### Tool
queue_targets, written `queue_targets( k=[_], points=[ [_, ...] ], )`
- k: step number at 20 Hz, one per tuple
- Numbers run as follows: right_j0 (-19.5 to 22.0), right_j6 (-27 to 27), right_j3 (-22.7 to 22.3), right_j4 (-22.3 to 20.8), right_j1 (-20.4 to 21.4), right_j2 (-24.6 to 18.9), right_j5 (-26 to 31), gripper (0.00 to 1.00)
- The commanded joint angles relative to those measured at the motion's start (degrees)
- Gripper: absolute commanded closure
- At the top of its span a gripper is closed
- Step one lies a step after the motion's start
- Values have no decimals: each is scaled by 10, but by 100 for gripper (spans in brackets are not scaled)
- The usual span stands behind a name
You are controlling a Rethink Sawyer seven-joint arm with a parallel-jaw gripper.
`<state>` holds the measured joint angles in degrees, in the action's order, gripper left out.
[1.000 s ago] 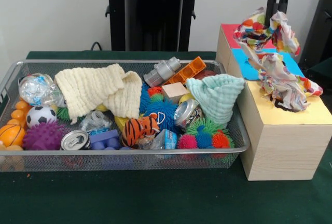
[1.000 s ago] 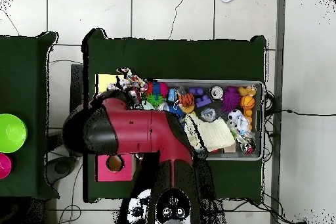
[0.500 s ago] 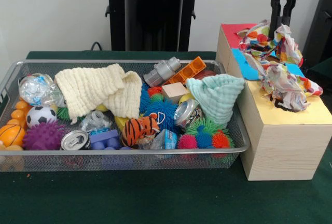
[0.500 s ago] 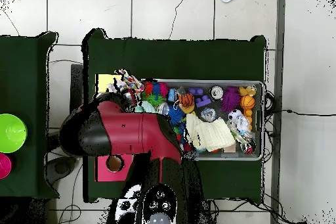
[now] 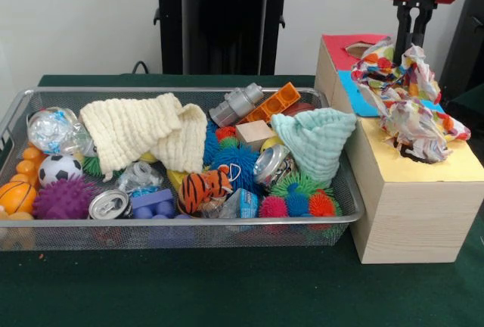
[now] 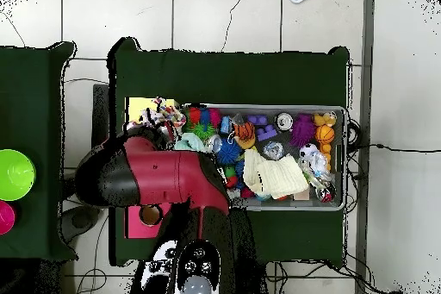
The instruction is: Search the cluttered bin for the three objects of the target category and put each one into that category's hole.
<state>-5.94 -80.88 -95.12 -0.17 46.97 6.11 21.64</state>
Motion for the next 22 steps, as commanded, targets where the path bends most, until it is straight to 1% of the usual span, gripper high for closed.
queue_targets(
  k=[1, 12, 18, 22],
  points=[
    [5, -160, -70, 25, -23, -1, -22, 100],
    [-13, -178, -73, 43, -33, 5, -35, 100],
    [-37, -189, -62, 59, -48, 22, -38, 100],
    [-56, -197, -46, 68, -59, 36, -32, 100]
  ],
)
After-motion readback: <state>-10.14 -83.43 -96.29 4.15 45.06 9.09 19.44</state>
